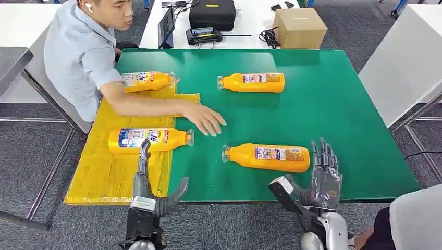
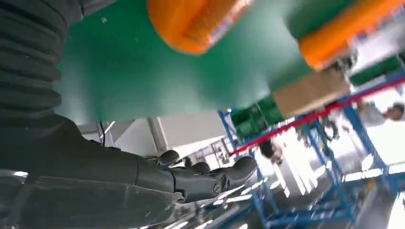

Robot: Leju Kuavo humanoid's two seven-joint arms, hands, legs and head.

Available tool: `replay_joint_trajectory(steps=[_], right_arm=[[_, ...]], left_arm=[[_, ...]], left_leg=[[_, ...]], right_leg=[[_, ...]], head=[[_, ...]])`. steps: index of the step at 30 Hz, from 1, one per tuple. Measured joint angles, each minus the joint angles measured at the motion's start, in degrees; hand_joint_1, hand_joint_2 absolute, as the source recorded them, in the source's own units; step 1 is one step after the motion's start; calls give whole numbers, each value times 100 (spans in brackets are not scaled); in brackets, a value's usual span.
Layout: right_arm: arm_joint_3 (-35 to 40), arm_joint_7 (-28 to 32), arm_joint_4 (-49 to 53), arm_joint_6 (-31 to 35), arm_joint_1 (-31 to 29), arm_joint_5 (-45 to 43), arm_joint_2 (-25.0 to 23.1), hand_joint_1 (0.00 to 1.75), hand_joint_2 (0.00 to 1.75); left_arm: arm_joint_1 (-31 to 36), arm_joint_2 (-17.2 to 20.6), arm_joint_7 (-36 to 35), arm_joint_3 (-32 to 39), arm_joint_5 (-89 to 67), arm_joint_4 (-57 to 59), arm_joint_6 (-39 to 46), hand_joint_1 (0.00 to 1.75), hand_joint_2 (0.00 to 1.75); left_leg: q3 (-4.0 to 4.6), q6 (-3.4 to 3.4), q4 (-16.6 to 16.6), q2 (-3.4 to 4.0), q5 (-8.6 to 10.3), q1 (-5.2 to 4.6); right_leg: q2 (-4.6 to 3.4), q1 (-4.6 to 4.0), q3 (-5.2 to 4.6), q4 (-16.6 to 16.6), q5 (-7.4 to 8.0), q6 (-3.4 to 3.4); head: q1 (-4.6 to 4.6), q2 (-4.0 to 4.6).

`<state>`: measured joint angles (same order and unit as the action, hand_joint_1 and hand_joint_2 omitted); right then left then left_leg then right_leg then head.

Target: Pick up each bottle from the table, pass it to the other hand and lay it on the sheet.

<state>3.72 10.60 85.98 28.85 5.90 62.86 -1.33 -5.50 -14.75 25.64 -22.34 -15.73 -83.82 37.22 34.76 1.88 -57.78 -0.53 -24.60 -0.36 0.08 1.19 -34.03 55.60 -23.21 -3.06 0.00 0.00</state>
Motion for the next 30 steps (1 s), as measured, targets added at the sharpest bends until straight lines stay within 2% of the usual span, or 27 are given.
replay_joint_trajectory(steps=[4,12,14,30], right_arm=[[170,-91,-423,-161,-328,55,222,0,175],[262,-107,-618,-234,-543,46,304,0,175],[476,-124,-963,-454,-847,90,386,0,175],[1204,-531,-1827,-1342,-1709,94,590,0,175]], left_arm=[[0,17,-39,-46,142,-46,-83,0,175],[2,17,-79,-50,166,-48,-109,0,175],[11,24,-207,-74,238,-48,-255,0,175],[107,74,-676,-238,174,20,-634,0,175]], left_leg=[[-2,0,0,0,1,1],[-3,0,0,1,1,1],[-3,0,0,1,1,1],[0,0,-1,-2,2,1]], right_leg=[[0,0,1,0,0,0],[0,0,1,0,1,0],[-1,0,0,1,0,0],[0,0,-1,1,2,-1]], head=[[0,0],[0,0],[2,0],[0,0]])
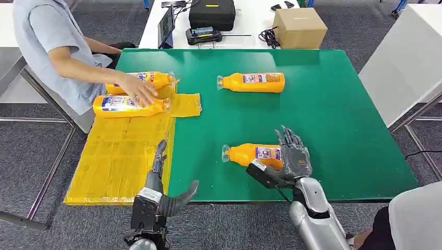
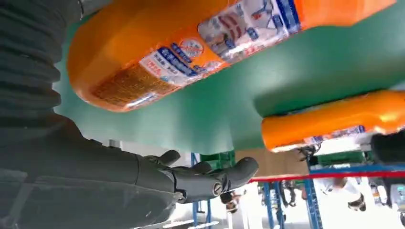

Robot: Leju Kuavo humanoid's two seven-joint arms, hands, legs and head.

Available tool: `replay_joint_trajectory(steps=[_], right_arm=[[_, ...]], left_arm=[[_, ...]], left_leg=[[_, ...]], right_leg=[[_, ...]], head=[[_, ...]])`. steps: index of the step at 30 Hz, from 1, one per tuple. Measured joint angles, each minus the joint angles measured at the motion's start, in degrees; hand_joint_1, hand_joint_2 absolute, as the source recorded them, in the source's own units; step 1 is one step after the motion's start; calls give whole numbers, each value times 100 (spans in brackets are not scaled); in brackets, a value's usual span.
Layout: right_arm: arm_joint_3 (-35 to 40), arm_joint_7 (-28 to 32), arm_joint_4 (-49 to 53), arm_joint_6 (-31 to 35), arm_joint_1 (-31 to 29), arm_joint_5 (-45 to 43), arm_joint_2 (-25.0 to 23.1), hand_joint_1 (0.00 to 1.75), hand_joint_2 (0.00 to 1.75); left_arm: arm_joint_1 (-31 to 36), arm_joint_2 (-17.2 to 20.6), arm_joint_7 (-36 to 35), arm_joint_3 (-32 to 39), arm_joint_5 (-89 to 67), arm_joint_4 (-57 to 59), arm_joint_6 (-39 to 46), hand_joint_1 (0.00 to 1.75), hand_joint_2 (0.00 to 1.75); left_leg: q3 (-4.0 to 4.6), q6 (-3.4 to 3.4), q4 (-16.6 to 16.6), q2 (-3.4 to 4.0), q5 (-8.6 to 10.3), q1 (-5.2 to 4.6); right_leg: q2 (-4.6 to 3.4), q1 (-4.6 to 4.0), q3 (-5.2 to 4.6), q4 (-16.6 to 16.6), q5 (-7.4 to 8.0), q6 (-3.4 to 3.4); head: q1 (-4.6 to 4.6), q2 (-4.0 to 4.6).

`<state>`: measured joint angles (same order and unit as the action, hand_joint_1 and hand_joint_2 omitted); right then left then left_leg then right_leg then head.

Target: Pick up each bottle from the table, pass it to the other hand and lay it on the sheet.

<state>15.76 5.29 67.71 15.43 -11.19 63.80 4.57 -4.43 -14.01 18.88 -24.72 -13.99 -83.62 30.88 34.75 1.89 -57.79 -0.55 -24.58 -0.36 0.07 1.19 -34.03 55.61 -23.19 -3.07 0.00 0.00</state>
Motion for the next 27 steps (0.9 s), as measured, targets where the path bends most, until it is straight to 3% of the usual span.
replay_joint_trajectory(steps=[5,14,27], right_arm=[[164,-382,-181,-506,-119,-24,111,0,175],[325,-717,-304,-828,-253,22,334,0,175],[492,-725,-512,-1053,-475,-164,527,0,175]], left_arm=[[2,7,-316,-37,-164,11,-146,0,175],[-40,22,-627,-52,-221,-50,-343,0,175],[-99,70,-745,-105,-199,-103,-487,0,175]], left_leg=[[2,0,0,-1,0,0],[3,0,0,0,0,-1],[2,0,0,0,0,-1]], right_leg=[[0,0,0,0,0,0],[0,0,0,0,0,0],[0,1,0,0,1,-1]], head=[[0,0],[2,0],[0,0]])
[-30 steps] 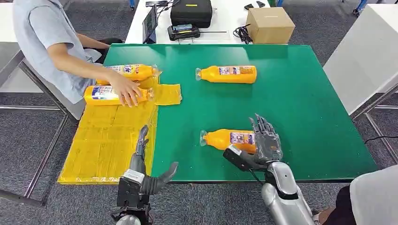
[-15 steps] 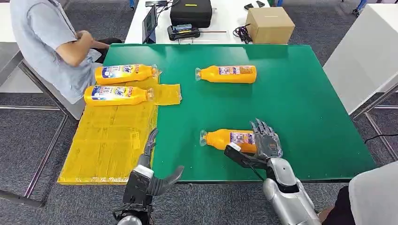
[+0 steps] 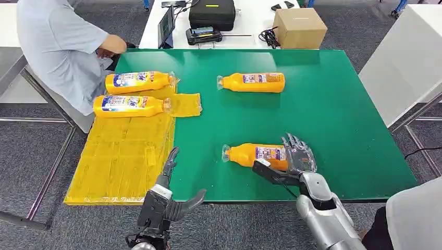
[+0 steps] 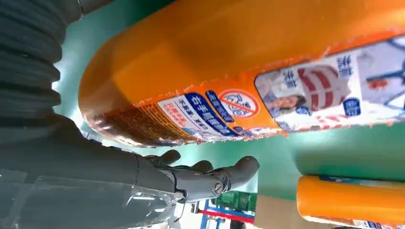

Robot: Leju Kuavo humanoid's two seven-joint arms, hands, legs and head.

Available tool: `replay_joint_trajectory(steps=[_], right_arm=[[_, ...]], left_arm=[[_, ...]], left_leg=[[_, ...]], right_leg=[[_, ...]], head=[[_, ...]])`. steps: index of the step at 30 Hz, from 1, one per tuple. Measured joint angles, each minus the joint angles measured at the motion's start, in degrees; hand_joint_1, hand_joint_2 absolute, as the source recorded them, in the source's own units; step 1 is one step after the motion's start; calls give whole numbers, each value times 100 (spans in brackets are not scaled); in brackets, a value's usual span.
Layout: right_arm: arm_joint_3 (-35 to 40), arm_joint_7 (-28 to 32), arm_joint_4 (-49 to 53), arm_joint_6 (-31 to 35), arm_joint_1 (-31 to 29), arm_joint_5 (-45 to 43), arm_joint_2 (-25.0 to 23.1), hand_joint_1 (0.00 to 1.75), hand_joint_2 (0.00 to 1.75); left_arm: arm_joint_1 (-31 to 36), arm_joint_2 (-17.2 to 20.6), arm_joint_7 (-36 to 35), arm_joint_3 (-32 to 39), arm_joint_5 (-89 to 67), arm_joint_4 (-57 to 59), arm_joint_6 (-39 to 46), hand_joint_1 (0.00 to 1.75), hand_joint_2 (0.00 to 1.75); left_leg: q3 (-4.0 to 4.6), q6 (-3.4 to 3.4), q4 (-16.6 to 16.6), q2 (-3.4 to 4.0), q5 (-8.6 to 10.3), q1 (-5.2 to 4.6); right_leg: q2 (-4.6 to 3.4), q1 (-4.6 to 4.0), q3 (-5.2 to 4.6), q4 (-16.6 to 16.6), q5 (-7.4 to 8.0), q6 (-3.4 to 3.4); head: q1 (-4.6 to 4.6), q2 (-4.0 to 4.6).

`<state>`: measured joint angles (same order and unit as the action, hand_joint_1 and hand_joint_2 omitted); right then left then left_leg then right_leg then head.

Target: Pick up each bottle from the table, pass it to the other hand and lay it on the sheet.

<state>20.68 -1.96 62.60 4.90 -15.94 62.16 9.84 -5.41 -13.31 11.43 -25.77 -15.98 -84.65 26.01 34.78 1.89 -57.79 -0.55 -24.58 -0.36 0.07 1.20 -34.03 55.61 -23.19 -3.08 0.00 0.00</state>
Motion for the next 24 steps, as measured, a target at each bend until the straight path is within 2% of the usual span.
replay_joint_trajectory(steps=[7,17,18,19,24], right_arm=[[28,297,-334,-15,-216,-345,-17,0,175],[135,577,-1057,-365,-726,-765,-48,0,175],[149,590,-1113,-418,-761,-798,-37,28,175],[173,599,-1165,-470,-806,-808,-22,136,175],[400,645,-1456,-829,-1065,-951,120,136,175]], left_arm=[[4,0,96,-7,98,2,-39,0,175],[24,2,255,-22,280,59,-107,0,175],[25,2,271,-22,289,66,-92,0,175],[28,2,284,-22,295,72,-83,0,175],[63,4,341,-24,304,98,-70,0,175]], left_leg=[[-1,0,-1,2,0,0],[-20,0,-1,4,0,1],[-23,0,-1,4,0,0],[-27,0,-1,4,0,0],[-54,1,-1,-1,-1,0]], right_leg=[[-1,-1,0,0,0,0],[-2,-1,13,-1,0,0],[-2,-1,16,-1,0,0],[-2,-1,18,-2,0,0],[0,0,44,-4,-1,1]], head=[[2,0],[2,0],[0,0],[2,0],[0,0]])
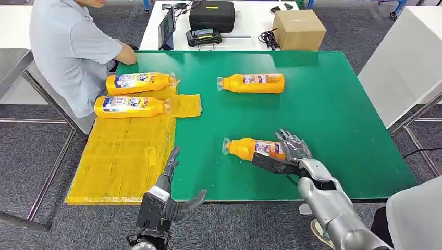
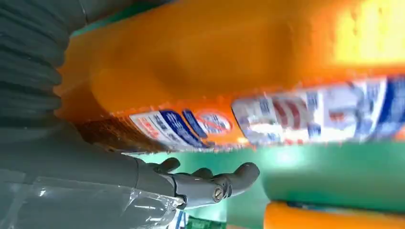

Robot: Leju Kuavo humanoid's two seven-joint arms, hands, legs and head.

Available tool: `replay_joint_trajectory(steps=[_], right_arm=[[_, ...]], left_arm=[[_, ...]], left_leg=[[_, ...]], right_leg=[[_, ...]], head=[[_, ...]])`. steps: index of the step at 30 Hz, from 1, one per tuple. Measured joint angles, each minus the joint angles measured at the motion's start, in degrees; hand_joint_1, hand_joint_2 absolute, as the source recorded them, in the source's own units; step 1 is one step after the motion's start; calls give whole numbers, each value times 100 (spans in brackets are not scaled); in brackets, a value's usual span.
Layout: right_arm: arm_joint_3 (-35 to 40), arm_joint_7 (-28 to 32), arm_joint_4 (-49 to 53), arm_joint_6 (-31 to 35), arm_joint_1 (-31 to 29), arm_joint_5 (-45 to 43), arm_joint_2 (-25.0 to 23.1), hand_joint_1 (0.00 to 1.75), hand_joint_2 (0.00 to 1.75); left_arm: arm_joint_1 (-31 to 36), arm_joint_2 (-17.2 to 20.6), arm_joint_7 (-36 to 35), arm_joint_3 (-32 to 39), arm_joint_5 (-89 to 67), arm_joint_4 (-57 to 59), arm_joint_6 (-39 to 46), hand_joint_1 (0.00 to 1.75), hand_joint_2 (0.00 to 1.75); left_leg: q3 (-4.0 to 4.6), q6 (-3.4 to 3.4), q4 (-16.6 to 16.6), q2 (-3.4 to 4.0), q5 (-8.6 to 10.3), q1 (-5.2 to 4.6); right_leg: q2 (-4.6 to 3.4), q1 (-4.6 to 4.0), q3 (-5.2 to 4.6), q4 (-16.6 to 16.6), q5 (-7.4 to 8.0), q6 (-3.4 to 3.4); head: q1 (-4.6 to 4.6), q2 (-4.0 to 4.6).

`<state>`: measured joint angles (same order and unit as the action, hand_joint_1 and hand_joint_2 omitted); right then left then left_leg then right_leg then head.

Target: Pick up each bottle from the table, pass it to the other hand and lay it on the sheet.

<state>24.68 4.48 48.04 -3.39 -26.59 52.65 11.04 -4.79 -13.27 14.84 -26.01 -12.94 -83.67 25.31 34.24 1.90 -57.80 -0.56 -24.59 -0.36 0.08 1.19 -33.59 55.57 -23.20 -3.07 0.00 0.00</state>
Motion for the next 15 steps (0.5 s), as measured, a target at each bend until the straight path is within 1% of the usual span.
replay_joint_trajectory(steps=[6,7,11,15], right_arm=[[168,31,-221,-111,-178,-76,131,136,175],[175,31,-240,-111,-189,-81,140,175,175],[216,33,-299,-163,-248,-137,164,175,175],[345,179,-354,-593,-390,-495,312,175,175]], left_arm=[[14,0,15,-4,26,33,-28,0,175],[14,0,17,-4,26,35,-31,0,175],[20,0,28,-7,35,48,-43,0,175],[54,2,83,-46,116,98,-126,0,175]], left_leg=[[-16,2,0,1,1,-2],[-18,2,0,0,1,-3],[-21,2,0,0,1,-2],[-27,2,-1,-1,1,-2]], right_leg=[[-1,1,18,-1,1,-1],[0,1,20,-1,1,-1],[0,0,22,-1,1,-1],[0,0,23,-2,0,-1]], head=[[0,0],[0,0],[0,0],[0,0]])
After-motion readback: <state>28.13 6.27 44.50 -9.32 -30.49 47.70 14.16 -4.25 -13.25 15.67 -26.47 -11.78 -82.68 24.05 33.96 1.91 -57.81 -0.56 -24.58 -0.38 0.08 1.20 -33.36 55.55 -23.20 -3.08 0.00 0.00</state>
